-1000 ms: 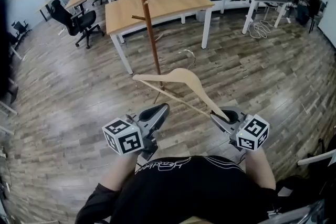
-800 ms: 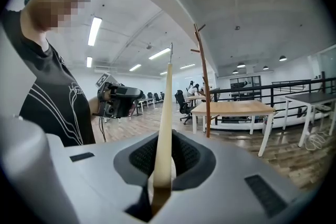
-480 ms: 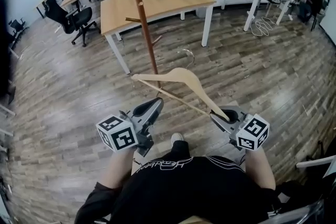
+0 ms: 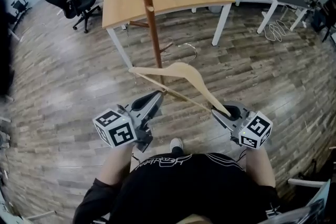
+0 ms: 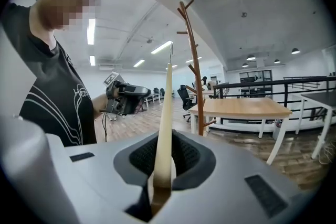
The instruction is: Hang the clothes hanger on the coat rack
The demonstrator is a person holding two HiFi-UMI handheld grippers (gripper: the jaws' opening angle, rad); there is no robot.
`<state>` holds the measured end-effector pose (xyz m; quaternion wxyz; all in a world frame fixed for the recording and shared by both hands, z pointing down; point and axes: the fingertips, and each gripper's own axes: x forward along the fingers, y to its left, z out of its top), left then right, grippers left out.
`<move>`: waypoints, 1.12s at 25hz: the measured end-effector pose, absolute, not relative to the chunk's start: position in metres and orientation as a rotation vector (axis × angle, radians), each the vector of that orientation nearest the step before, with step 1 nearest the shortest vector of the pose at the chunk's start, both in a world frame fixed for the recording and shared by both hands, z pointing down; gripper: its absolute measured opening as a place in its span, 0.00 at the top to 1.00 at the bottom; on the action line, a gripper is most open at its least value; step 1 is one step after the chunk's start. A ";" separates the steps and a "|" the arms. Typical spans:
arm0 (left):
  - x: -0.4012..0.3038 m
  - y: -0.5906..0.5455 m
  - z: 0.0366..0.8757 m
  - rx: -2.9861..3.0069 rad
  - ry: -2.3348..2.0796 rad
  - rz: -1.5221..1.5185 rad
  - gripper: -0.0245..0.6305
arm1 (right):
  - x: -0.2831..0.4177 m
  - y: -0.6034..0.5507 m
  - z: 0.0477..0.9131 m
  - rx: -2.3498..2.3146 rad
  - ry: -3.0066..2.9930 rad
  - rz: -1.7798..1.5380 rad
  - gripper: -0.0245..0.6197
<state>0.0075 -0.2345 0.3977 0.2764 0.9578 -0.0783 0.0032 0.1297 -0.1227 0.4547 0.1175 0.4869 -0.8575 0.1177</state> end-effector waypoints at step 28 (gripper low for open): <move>0.068 -0.376 0.363 2.479 -0.859 -0.200 0.95 | 0.217 -0.345 0.429 0.683 -2.751 0.212 0.86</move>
